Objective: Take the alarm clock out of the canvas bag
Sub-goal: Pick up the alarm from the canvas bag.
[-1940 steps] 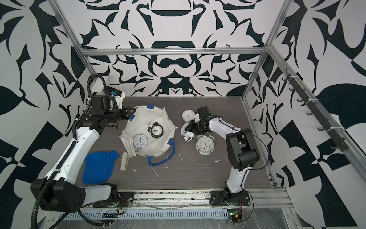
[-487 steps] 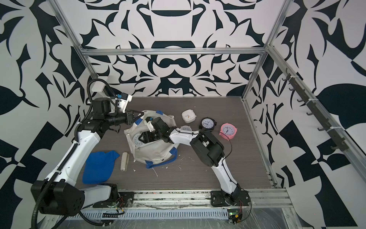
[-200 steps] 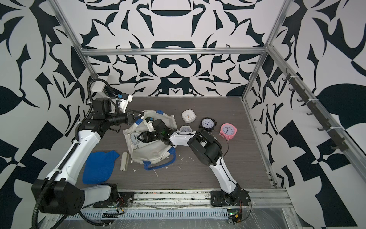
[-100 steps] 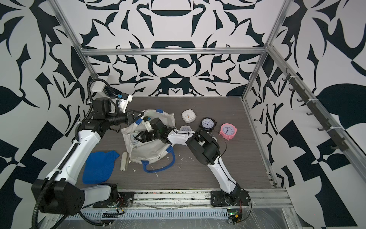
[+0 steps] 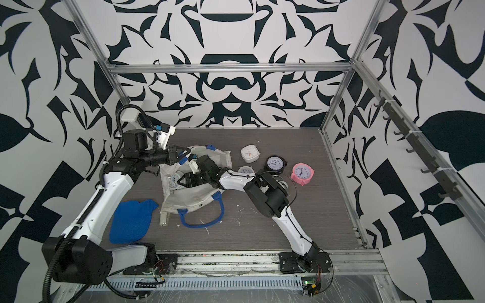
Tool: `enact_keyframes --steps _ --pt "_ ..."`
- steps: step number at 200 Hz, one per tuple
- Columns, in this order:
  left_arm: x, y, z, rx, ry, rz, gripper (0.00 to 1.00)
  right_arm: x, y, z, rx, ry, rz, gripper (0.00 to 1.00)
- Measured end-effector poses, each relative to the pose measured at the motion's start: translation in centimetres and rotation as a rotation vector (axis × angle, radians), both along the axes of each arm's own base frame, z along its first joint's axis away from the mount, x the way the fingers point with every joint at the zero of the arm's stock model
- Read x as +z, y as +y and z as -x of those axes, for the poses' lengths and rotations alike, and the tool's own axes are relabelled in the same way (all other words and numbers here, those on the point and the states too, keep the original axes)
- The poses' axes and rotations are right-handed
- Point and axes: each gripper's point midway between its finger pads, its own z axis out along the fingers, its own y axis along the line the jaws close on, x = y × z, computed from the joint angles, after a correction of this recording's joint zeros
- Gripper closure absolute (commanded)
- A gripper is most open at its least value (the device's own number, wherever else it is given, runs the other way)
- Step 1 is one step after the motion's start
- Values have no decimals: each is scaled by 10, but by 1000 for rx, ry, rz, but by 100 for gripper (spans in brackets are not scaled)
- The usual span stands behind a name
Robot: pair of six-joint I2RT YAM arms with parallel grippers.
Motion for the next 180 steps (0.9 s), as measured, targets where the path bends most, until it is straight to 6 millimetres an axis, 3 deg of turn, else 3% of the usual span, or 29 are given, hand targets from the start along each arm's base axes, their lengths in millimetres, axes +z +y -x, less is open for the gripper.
enact_keyframes --steps 128,152,180 --pt "0 0 -1 7 -4 -5 100 6 -19 14 -2 34 49 63" --pt "-3 4 -6 43 -3 -26 100 20 -34 21 -1 50 64 63" --pt "-5 8 -10 77 -1 -42 100 53 -52 30 8 38 59 63"
